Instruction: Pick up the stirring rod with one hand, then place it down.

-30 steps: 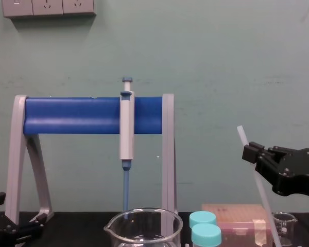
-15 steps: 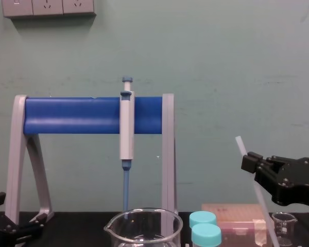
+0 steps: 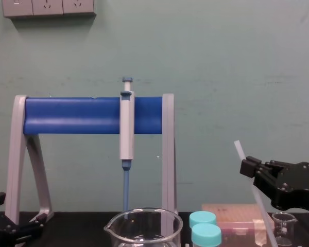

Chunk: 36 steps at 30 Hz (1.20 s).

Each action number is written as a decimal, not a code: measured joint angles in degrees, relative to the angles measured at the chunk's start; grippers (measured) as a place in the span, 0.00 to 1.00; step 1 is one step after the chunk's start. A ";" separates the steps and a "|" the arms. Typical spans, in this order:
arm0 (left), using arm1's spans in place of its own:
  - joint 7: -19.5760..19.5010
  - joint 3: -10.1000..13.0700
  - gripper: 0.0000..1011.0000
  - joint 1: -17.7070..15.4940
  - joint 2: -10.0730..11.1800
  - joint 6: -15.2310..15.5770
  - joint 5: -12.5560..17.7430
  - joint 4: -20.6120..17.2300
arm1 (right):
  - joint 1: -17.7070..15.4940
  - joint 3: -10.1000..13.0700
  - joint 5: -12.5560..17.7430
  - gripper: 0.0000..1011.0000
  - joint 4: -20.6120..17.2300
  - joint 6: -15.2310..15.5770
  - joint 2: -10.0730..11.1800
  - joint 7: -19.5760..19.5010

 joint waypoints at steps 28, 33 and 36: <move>0.00 0.00 0.99 0.00 0.00 0.00 0.00 0.00 | 0.49 -0.73 -0.17 0.06 1.41 2.46 0.11 -0.83; 0.00 0.00 0.99 0.00 0.00 0.00 0.00 0.00 | 0.48 -0.72 -0.20 0.06 1.41 2.45 0.11 -0.83; 0.00 0.00 0.99 0.00 0.00 0.00 0.00 0.00 | 0.49 -0.70 -0.20 0.06 1.41 2.43 0.11 -0.83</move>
